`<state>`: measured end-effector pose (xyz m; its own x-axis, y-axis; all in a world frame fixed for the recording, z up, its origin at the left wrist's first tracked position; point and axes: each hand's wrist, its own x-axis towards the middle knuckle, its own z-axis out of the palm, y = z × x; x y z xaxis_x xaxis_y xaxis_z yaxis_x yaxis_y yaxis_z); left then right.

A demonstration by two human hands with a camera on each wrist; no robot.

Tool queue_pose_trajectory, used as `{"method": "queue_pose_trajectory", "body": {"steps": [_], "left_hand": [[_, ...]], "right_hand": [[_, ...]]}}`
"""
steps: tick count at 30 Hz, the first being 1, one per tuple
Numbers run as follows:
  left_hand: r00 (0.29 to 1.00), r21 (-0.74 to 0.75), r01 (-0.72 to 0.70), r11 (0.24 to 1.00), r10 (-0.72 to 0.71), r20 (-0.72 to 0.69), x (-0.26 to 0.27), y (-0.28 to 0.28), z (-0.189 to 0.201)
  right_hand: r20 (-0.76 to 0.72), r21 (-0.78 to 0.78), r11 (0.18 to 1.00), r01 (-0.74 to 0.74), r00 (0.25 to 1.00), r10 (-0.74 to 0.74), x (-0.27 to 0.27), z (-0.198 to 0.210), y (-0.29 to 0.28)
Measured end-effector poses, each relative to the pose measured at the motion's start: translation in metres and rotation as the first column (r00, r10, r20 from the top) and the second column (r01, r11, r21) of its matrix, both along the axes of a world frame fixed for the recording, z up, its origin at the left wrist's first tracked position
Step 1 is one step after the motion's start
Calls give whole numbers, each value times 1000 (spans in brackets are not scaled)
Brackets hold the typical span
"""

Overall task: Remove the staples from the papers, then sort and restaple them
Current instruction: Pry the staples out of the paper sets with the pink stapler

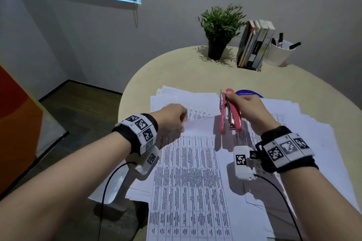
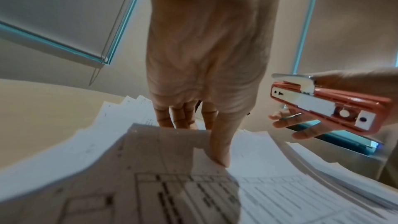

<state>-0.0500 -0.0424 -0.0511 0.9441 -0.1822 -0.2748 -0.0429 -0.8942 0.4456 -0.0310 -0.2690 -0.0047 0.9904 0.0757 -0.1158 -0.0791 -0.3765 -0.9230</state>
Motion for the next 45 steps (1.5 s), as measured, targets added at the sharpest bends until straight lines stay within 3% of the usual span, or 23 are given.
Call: {"method": "queue_pose_trajectory", "body": {"steps": [3,6,12,19,24,27,34,36,39,43,45], "left_hand": [[999,-21,21,1000,-21,36,-5,0,2],[1000,-68,14,998,-15,-19,-12,-4,0],[989,95,79,992,-66,-134,-20,-13,0],[997,66,41,997,-45,62,-24,-1,20],[984,-130,-79,988,98,149,-10,28,50],[976,-184,-107,977,139,171,4,39,69],[971,-187,-177,966,202,125,25,41,93],[976,-176,-171,969,191,106,29,38,91],[975,-193,-116,974,149,166,35,29,87],[945,-130,-151,980,182,272,41,31,76],[948,-59,-188,980,197,251,42,36,64]], "right_hand": [[-13,44,999,10,1000,-9,-3,-1,-12],[-10,40,999,18,1000,-18,-7,-6,-17],[-18,35,999,-4,1000,5,-17,-8,-19],[-53,58,994,-89,994,92,-24,-10,-32],[-95,48,963,-266,958,269,-33,-6,-27],[-78,74,941,-329,939,335,-38,-1,-17],[6,208,924,-322,945,328,-37,12,-5],[-9,151,943,-296,954,301,-34,11,-2],[20,82,986,-143,990,142,-31,11,-4],[-60,250,962,112,993,-100,-24,22,-30],[-107,290,924,251,968,-229,-17,26,-50]]}}
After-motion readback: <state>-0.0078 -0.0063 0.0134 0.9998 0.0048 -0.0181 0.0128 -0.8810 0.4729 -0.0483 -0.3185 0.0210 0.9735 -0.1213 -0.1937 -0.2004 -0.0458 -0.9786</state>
